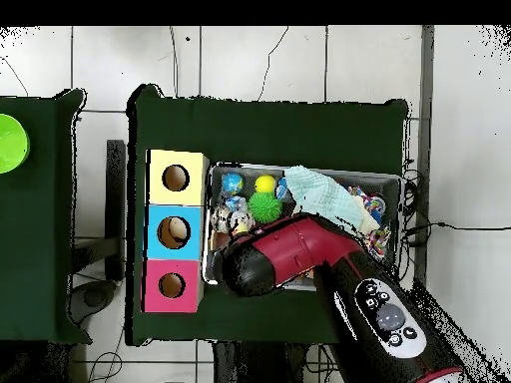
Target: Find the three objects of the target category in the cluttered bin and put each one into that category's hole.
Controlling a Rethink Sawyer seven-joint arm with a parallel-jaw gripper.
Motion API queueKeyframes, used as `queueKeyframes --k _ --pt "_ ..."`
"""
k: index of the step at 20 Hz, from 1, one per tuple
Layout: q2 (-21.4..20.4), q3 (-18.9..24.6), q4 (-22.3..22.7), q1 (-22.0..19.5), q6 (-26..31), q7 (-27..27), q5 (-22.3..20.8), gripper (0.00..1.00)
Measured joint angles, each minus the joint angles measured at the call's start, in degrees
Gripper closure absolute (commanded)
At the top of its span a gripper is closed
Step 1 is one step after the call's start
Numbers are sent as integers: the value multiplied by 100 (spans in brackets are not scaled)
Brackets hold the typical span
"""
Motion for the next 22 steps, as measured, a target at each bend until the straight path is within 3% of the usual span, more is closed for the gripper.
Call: queueKeyframes --k 11,22 --pt "-613 -159 401 631 52 0 851 100" --pt "-762 -487 447 1437 64 2 1209 100"
